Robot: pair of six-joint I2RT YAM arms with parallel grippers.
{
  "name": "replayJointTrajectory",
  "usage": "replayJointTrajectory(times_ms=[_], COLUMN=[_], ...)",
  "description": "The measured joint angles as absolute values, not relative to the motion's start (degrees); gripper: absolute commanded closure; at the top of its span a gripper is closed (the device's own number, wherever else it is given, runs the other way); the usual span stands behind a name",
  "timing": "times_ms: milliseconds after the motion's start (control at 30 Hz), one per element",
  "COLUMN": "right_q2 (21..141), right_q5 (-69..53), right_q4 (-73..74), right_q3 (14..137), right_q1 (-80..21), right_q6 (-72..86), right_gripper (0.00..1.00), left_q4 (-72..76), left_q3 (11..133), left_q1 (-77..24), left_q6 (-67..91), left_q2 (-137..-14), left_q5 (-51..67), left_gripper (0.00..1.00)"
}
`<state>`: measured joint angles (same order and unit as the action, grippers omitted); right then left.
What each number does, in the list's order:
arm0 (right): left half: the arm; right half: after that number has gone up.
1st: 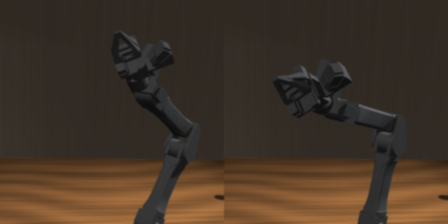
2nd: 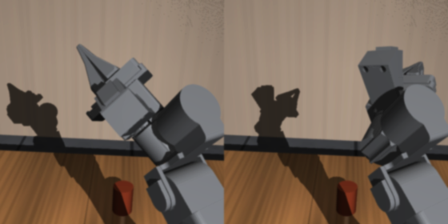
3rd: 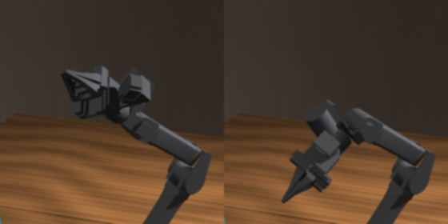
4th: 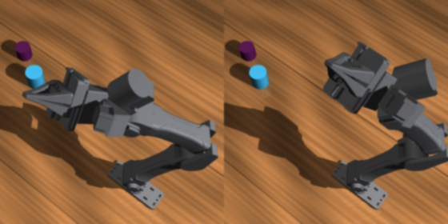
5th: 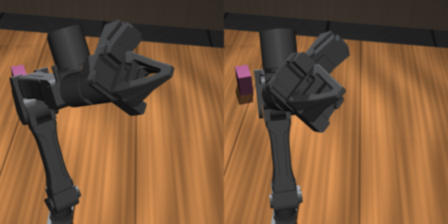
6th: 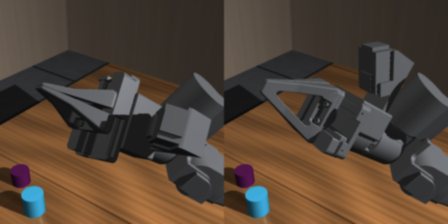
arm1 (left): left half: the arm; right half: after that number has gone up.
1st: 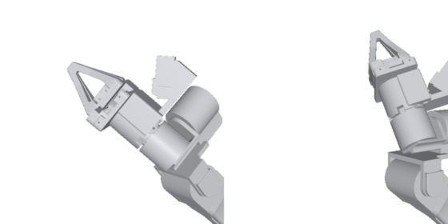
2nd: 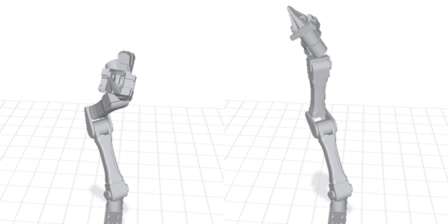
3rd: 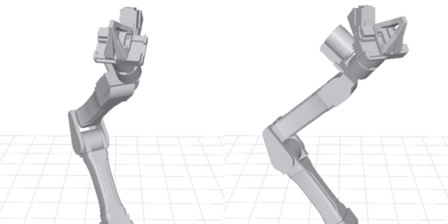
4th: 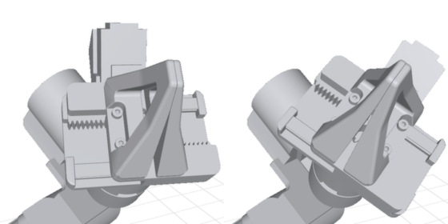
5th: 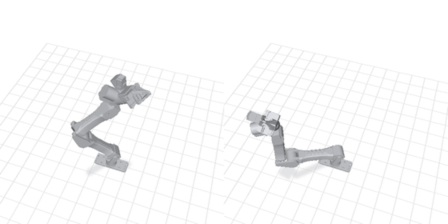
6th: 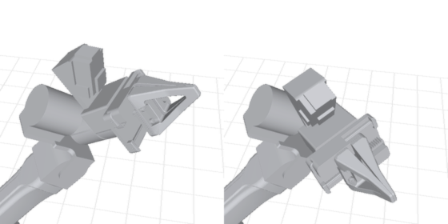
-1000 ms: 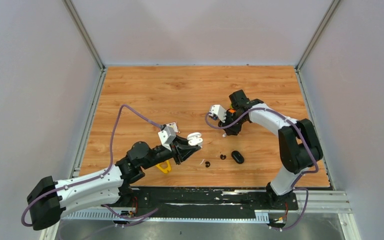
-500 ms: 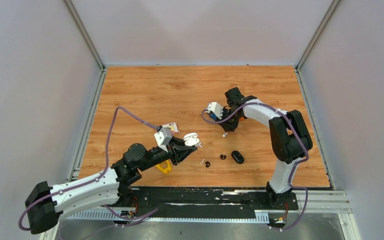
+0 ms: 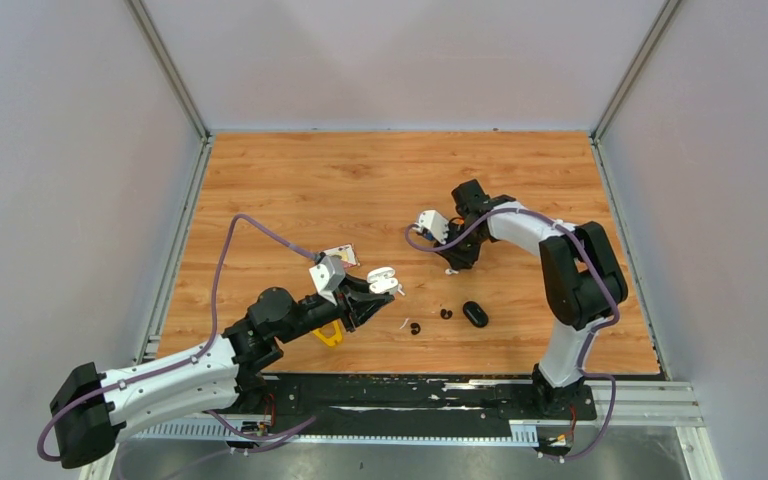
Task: Insert the wireless bluetooth earbuds into the charging case
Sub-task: Pick up the earbud from the center of the board.
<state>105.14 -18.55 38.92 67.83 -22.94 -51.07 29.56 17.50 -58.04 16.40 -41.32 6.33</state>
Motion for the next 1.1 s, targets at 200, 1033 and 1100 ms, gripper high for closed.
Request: replayJointTrajectory(times_ms=[200, 1033, 1100], right_q2=[104.5, 107.3, 109.1], right_q5=[-18.6, -20.0, -18.8], right_q4=[40.9, 50.8, 51.4], right_q3=[67.2, 78.3, 79.4], right_q1=[-22.9, -26.1, -26.8], right_q6=[-51.0, -36.9, -34.7], right_gripper=[0.73, 0.50, 0.51], left_q4=[29.8, 29.4, 29.0], left_q3=[17.2, 17.2, 17.2], left_q1=[-58.0, -58.0, -58.0], left_q6=[16.4, 16.7, 16.7], left_q2=[-41.7, -39.3, -39.0], left_q5=[6.3, 6.3, 6.3], left_gripper=[1.00, 1.00, 1.00])
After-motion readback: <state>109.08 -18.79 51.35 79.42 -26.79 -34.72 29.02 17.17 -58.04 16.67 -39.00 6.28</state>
